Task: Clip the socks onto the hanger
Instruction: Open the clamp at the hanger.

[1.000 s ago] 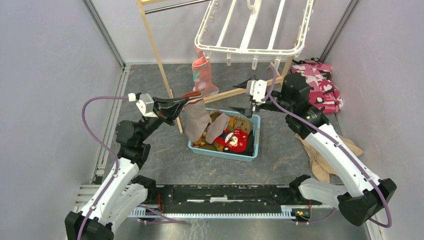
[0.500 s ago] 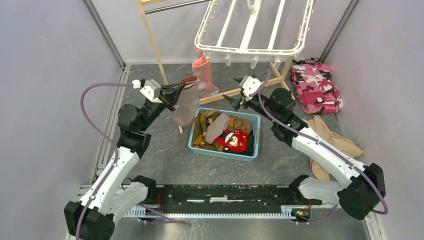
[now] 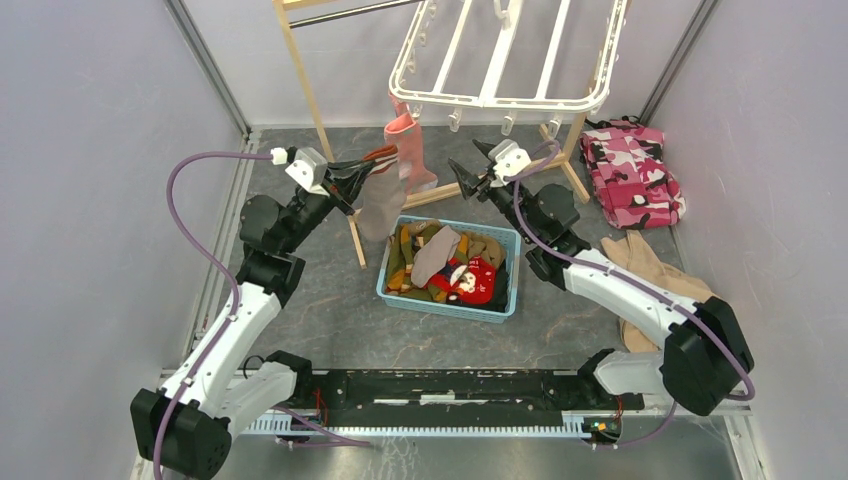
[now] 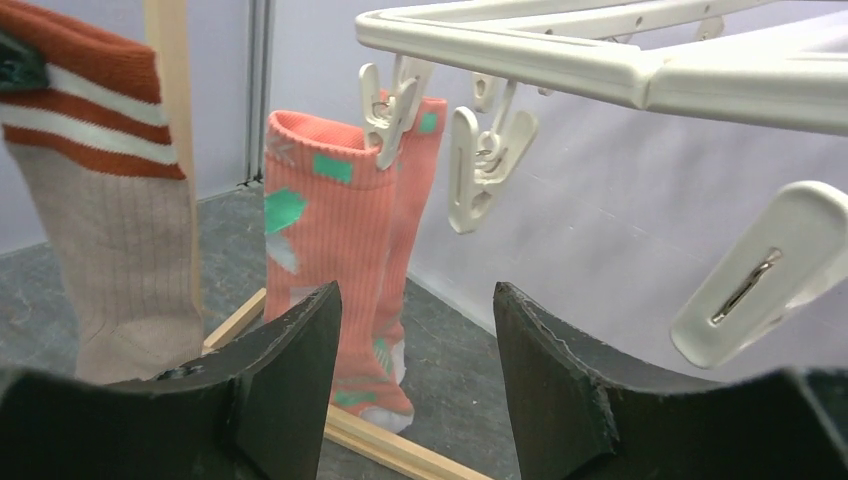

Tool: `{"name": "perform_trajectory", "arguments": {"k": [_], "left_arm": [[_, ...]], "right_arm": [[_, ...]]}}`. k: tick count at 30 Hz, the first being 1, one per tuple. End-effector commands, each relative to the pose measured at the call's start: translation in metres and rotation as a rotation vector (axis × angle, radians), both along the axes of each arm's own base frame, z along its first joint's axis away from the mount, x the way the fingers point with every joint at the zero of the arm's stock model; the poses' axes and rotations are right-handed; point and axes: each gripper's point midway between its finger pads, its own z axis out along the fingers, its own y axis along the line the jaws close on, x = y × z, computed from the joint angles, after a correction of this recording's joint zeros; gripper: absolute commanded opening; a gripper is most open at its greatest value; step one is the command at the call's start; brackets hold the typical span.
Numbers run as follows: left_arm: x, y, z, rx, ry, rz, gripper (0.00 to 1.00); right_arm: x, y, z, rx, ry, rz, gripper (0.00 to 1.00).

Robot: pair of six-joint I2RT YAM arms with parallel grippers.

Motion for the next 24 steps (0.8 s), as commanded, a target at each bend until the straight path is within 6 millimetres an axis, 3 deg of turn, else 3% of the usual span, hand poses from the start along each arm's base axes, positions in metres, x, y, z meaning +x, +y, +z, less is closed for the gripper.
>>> {"name": "perform_trajectory", "arguments": {"k": [1, 14, 24], "left_arm": [[-0.01, -0.003, 0.018, -0.027, -0.038, -0.037, 0.02], [-0.013, -0.01, 0.009, -0.071, 0.0, -0.091, 0.02], [-0.01, -0.016, 0.005, -0.055, 0.01, -0.116, 0.02]], "right_arm": [[0.009, -0.007, 0.042, 0.158, -0.074, -0.052, 0.63], [0.029, 0.0, 0.068, 0.25, -0.136, -0.083, 0.62], [0.04, 0.007, 0.075, 0.316, -0.132, -0.072, 0.62]]}}
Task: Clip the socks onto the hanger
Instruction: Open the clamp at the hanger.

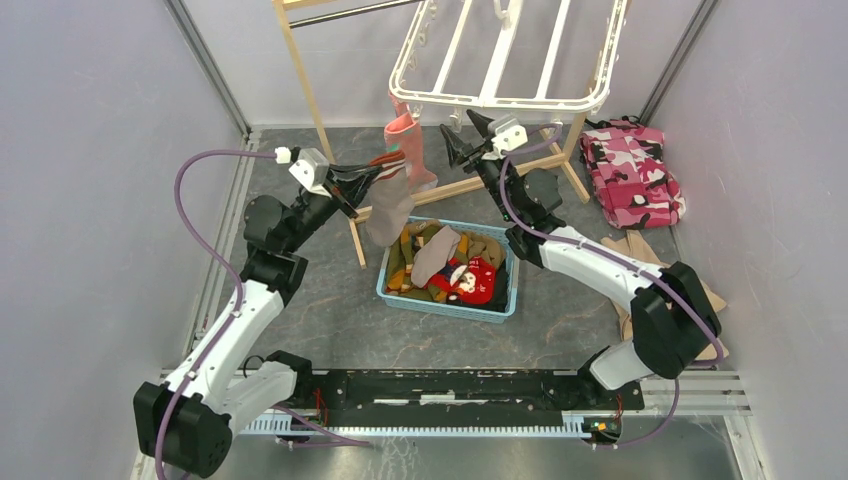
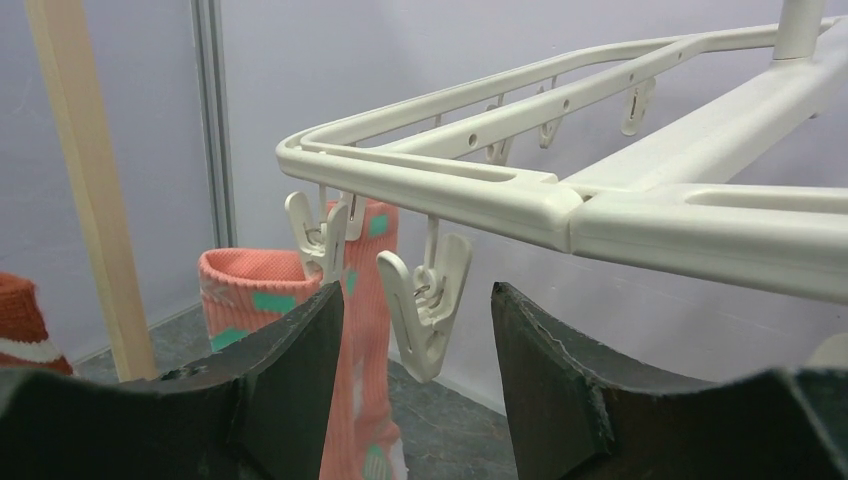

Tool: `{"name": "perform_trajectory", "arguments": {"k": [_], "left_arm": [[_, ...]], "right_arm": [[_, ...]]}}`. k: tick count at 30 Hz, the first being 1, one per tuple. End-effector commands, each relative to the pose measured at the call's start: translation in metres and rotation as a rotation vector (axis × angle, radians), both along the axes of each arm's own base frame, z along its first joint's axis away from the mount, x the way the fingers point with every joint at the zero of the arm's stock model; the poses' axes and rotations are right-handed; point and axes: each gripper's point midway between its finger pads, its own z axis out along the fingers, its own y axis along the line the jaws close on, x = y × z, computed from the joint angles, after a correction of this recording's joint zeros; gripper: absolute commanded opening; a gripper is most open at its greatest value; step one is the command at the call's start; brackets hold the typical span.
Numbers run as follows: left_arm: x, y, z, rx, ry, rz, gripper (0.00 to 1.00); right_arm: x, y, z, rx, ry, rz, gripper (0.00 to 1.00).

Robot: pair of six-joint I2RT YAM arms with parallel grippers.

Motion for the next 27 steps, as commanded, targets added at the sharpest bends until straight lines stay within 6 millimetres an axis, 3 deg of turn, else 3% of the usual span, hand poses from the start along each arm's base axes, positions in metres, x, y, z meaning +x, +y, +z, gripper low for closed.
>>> {"name": "perform_trajectory", "arguments": {"k": [1, 27], "left_arm": [[-0.005, -0.005, 0.012, -0.022, -0.03, -0.04, 0.02], [0.002, -0.009, 0.015, 0.01, -0.044, -0.048, 0.02]], "right_arm": [[-0.003, -0.002, 0.04, 0.116, -0.079, 0.008, 0.62], [0.008, 0.007, 0.047, 0.118, -0.136, 0.073, 0.61]]}}
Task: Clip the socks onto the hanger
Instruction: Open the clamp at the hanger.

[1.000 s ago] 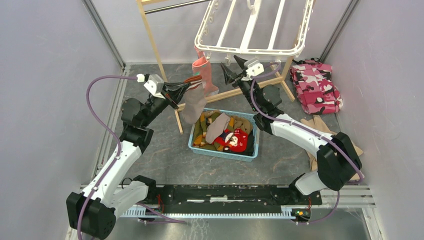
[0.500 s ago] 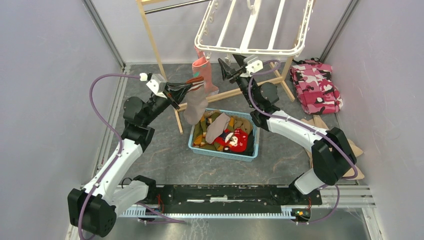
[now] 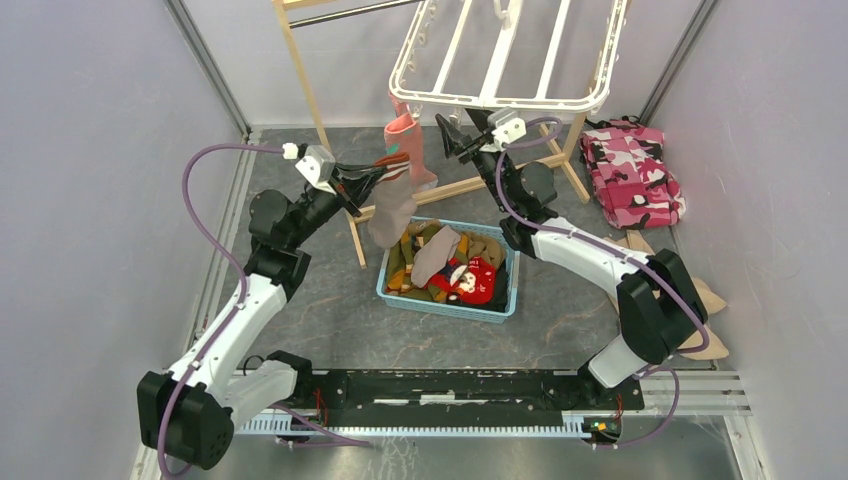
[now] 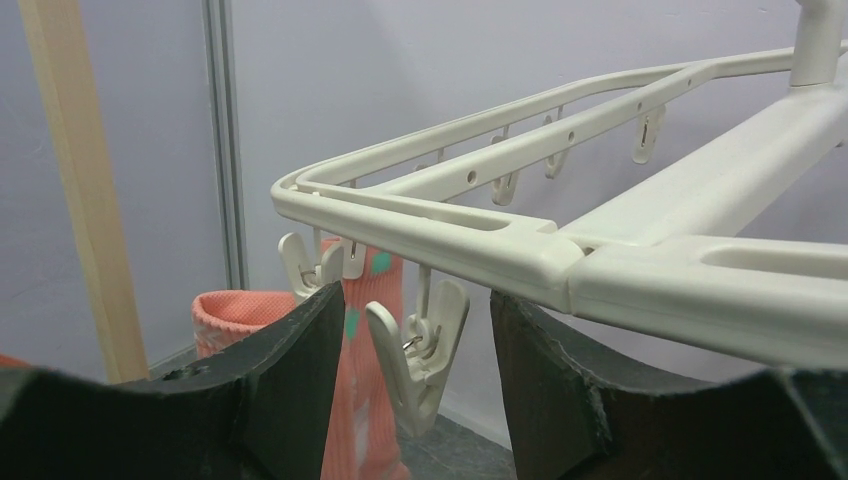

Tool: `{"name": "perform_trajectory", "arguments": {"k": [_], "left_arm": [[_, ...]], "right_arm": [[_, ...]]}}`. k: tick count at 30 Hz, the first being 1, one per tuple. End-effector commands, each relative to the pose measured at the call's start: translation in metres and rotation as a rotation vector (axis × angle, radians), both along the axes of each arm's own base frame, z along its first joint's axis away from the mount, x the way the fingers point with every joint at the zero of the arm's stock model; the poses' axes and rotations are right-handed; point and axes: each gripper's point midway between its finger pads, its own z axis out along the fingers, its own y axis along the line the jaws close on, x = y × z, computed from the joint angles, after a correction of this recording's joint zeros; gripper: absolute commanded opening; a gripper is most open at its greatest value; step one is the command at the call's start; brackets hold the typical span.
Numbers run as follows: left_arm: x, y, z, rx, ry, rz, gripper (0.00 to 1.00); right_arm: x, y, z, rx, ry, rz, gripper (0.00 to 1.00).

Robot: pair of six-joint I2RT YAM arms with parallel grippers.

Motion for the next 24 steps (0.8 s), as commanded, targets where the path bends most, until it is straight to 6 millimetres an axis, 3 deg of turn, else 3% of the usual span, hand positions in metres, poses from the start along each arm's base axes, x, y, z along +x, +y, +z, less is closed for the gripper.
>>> {"name": "perform_trajectory", "arguments": {"k": [1, 24], "left_arm": [[-0.0042, -0.0023, 0.026, -0.008, -0.071, -0.02, 0.02], [-0.0005, -0.0048, 0.0273, -0.011, -0.061, -0.029, 0.02]], "right_arm": [[-0.0062, -0.0011, 0.0364, 0.062, -0.102, 0.045, 0.61], [-0.0131, -0.0001, 0.0378, 0.036, -0.137, 0.129, 0.5]]}}
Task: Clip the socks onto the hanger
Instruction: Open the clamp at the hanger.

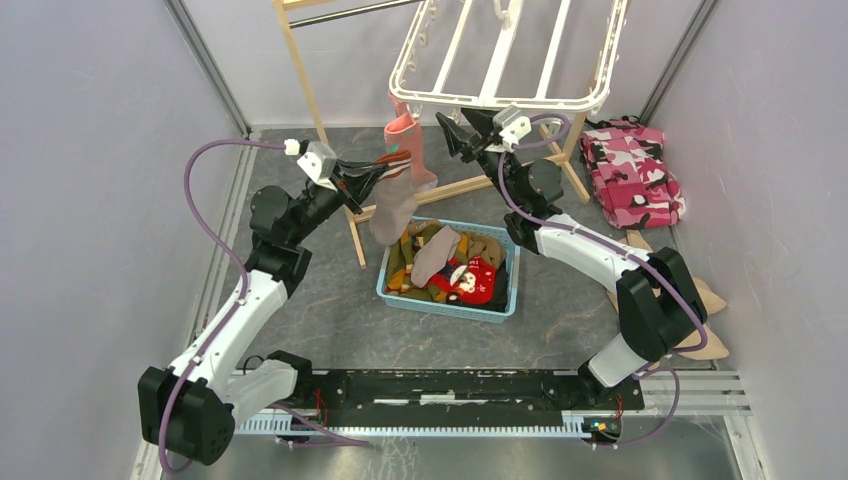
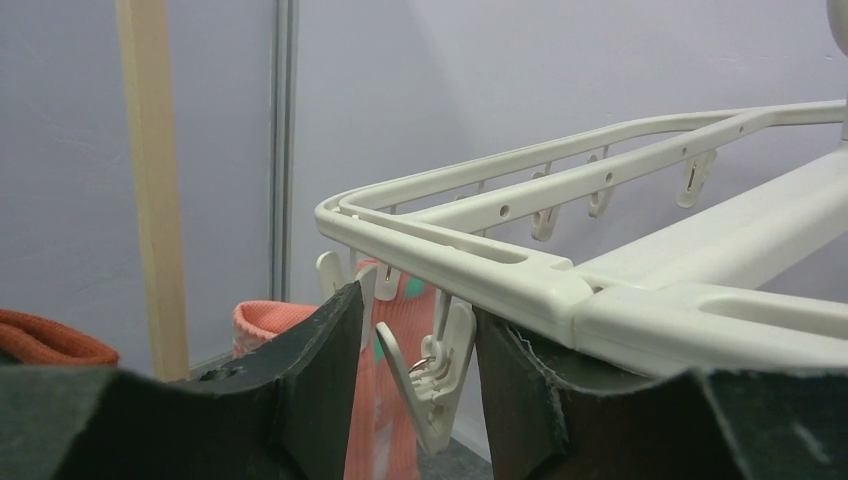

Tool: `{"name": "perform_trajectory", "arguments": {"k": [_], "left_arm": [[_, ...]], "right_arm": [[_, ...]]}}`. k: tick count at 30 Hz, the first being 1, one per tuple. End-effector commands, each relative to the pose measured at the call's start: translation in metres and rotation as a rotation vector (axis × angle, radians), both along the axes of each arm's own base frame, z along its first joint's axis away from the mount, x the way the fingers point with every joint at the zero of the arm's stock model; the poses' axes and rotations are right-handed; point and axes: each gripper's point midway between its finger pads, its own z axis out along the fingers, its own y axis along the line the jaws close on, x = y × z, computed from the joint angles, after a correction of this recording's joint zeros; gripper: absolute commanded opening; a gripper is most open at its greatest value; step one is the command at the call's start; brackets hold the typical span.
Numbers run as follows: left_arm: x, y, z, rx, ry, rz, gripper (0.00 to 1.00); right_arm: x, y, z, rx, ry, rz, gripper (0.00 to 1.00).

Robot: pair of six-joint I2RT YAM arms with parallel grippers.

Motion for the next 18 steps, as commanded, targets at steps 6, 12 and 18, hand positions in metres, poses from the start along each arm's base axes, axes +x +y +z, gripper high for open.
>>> {"name": "perform_trajectory", "arguments": {"k": [6, 12, 18], "left_arm": [[-0.005, -0.005, 0.025, -0.018, -0.059, -0.035, 0.02], [-0.003, -0.018, 0.021, -0.024, -0.047, -0.08, 0.02], [0.007, -0.043, 0.011, 0.0, -0.009, -0.104, 0.02]], "right_arm": [[-0.008, -0.005, 0.027, 0.042, -0.072, 0.017, 0.39], [-0.009, -0.004, 0.029, 0.042, -0.069, 0.024, 0.2], [-0.008, -0.004, 0.029, 0.048, -0.046, 0.031, 0.11]]}}
